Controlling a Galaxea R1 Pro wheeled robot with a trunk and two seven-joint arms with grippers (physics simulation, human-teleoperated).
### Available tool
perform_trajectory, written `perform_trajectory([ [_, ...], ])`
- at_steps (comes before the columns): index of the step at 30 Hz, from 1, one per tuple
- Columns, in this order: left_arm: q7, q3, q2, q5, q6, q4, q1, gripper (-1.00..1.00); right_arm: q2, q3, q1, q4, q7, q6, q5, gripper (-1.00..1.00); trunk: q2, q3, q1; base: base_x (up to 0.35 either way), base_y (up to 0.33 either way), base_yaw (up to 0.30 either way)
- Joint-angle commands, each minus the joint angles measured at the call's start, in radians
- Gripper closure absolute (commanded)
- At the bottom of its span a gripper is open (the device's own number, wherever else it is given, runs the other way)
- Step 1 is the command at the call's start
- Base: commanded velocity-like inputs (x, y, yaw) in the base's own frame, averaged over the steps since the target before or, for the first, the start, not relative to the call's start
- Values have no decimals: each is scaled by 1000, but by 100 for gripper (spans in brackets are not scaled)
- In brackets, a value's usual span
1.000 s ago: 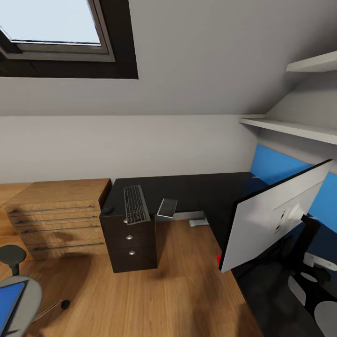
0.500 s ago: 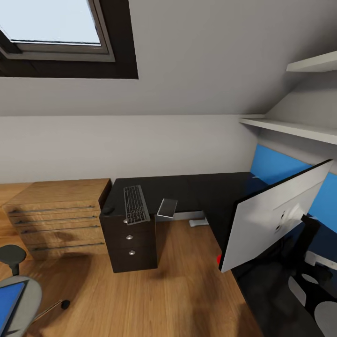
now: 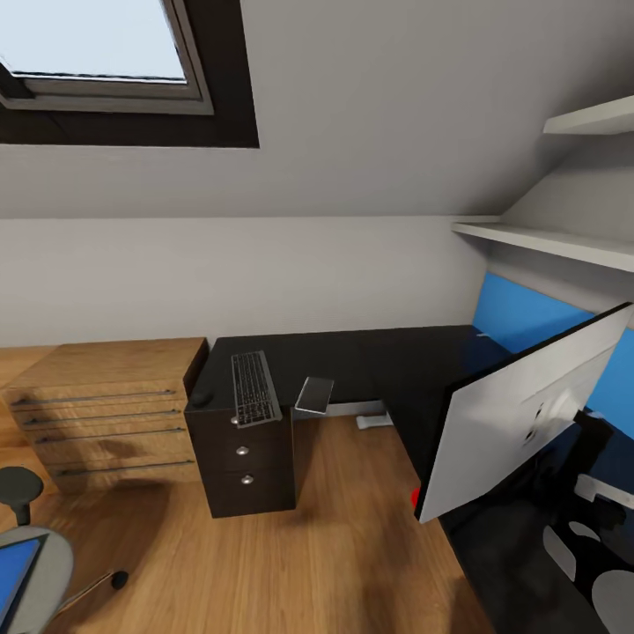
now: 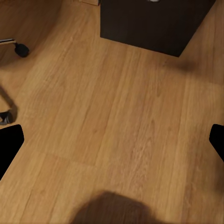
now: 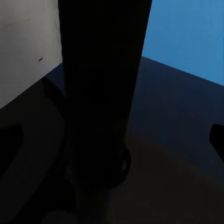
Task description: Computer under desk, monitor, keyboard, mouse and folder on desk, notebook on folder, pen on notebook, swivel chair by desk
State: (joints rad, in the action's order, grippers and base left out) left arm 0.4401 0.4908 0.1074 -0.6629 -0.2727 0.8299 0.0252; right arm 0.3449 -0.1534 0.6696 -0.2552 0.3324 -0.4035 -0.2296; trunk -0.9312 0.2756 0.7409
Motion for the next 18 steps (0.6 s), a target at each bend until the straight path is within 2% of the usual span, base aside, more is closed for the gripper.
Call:
perform_trajectory([
  [1, 5, 6, 1, -10, -6, 2, -1, -100, 0, 4, 1, 3, -3, -6, -10, -100, -1, 1, 0, 160, 0, 0],
  [18, 5, 8, 1, -10, -6, 1, -1, -100, 0, 5, 1, 14, -18, -6, -10, -100, -1, 1, 0, 88, 0, 0],
])
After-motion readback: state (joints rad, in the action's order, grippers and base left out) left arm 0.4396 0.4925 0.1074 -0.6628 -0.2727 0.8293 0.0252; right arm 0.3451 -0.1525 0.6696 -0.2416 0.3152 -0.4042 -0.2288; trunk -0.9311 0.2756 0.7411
